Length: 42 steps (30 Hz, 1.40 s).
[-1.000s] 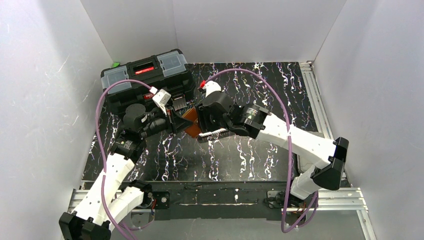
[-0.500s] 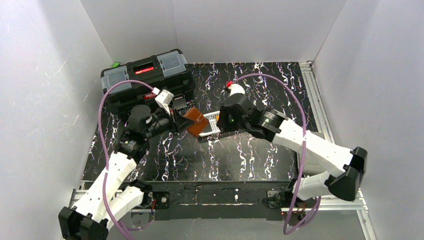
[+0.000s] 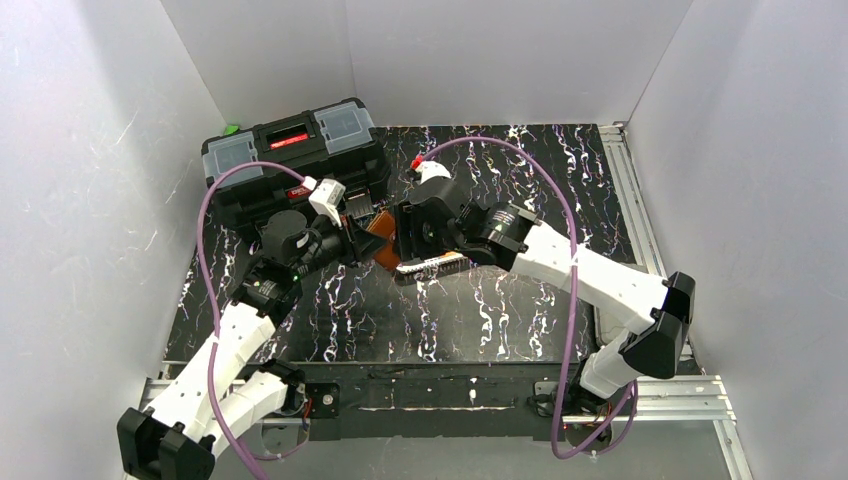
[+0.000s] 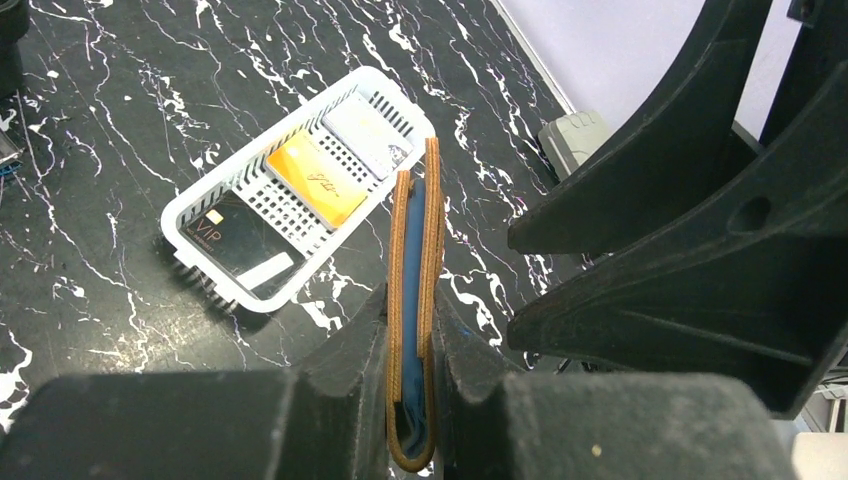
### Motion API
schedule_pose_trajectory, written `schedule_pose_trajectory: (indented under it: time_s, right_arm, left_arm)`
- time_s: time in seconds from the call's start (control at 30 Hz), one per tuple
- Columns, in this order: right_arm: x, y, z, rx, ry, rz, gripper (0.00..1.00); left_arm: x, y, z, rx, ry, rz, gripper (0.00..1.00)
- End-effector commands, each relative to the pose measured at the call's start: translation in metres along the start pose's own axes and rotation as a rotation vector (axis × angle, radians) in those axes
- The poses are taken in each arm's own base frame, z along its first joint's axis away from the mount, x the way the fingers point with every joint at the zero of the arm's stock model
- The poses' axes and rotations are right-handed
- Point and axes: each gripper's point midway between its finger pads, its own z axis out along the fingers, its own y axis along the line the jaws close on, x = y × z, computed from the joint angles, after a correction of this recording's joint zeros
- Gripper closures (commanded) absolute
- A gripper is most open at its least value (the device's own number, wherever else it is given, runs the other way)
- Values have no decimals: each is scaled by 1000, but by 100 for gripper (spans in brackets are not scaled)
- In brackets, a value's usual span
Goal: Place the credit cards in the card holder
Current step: Open the card holder at the center of the board.
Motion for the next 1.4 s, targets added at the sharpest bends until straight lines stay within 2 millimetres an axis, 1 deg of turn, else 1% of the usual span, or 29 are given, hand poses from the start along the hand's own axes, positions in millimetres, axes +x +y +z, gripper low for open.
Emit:
schedule_pose_trajectory:
  time_s: [0.0,0.13,0.33,0.57,0.77,0.8,0.93,1.03,1.13,1.2,1.37]
  right_arm:
    - [-26,21,-9,-77,-66,43,38]
    - [-31,28,-4,-95,-69,66,41]
    - [-29,31,6,-102,-25,139,49]
    - [-22,18,11,-40,-17,196,50]
    - [-21,-5,11,13,-27,280,51]
    - [-20,-9,12,17,-25,300,51]
    - [-26,-16,12,-26,-64,368,50]
    - [-37,-11,5,-95,-111,387,47]
    - [-47,4,-4,-195,-147,383,43]
    - [-50,13,-5,-246,-148,379,42]
    - [-49,24,0,-289,-121,385,43]
  left_arm:
    - [1,-12,-4,59,-14,19,100]
    - [2,-22,-5,120,-17,32,100]
    - [-2,-27,-6,134,-30,15,100]
    - [-12,-37,-7,173,-57,9,100]
    - [-12,-43,-8,204,-55,5,100]
    - [-13,-46,-9,219,-53,2,100]
    - [-14,-57,-12,280,-43,-2,100]
    - [-14,-62,-13,302,-39,-1,100]
    - [-15,-62,-13,299,-37,-6,100]
    - [-16,-62,-13,297,-41,-9,100]
    - [-20,-64,-13,304,-51,-12,100]
